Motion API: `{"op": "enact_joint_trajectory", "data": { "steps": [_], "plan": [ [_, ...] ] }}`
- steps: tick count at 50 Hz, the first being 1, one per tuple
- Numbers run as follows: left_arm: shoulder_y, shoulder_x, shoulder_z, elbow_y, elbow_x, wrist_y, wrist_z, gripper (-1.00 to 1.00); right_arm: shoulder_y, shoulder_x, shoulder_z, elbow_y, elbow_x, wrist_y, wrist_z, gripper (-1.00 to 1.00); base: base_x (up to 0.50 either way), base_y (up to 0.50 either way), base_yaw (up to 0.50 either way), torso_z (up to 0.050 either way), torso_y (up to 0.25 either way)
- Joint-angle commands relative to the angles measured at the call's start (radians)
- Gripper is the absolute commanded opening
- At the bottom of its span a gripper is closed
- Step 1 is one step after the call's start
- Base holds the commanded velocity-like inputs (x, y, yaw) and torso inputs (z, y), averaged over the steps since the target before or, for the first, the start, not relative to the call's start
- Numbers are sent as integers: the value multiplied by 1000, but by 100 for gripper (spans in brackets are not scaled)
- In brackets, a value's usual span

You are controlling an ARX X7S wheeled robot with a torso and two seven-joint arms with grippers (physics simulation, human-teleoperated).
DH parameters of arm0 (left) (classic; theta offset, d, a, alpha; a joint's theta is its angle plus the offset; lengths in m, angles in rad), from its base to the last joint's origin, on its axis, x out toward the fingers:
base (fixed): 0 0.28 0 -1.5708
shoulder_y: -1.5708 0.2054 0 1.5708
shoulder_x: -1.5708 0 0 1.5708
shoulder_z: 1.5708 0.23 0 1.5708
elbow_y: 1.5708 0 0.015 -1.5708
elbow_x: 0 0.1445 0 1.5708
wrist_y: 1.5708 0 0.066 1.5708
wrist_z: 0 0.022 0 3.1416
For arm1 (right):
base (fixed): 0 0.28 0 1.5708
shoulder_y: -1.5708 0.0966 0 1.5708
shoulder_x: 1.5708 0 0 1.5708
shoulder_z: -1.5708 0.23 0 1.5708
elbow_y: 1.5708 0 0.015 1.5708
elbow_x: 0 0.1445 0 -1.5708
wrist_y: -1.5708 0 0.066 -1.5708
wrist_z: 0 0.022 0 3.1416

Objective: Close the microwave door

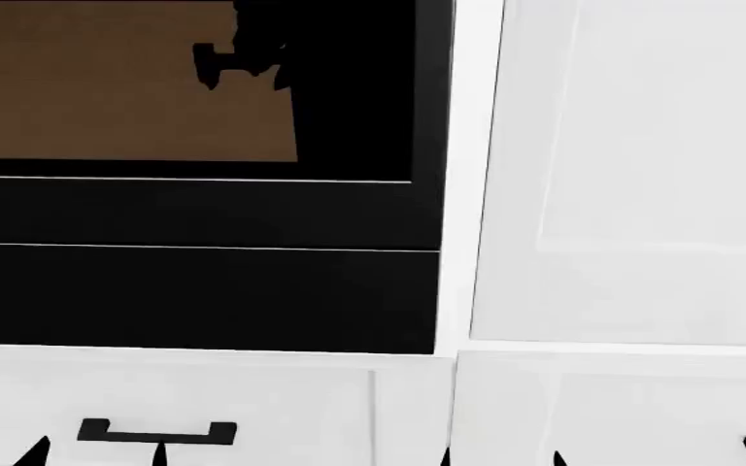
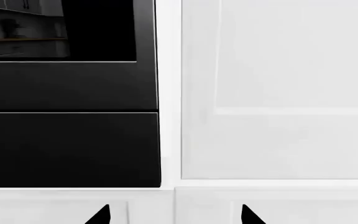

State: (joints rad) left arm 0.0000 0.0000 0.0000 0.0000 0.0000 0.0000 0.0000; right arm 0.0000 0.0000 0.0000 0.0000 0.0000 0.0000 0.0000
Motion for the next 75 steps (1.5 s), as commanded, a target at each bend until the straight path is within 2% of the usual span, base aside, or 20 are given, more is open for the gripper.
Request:
{"op": "enact_joint_trajectory", "data": {
  "steps": [1,6,19,75],
  "plan": [
    [1,-15,16,0,-20,4,-19,100,-5,17,-17,6,38,-32,-2,100,0,0,0,0,0],
    [5,-35,40,-8,-52,60,-18,100,-1,32,-33,11,60,-35,23,100,0,0,0,0,0],
    [3,-60,74,-9,-60,62,-55,100,-5,62,-71,5,78,-54,46,100,0,28,0,0,0],
    [4,-121,146,-7,-112,76,-131,100,10,121,-149,12,125,-42,119,100,0,500,0,0,0]
  ]
}}
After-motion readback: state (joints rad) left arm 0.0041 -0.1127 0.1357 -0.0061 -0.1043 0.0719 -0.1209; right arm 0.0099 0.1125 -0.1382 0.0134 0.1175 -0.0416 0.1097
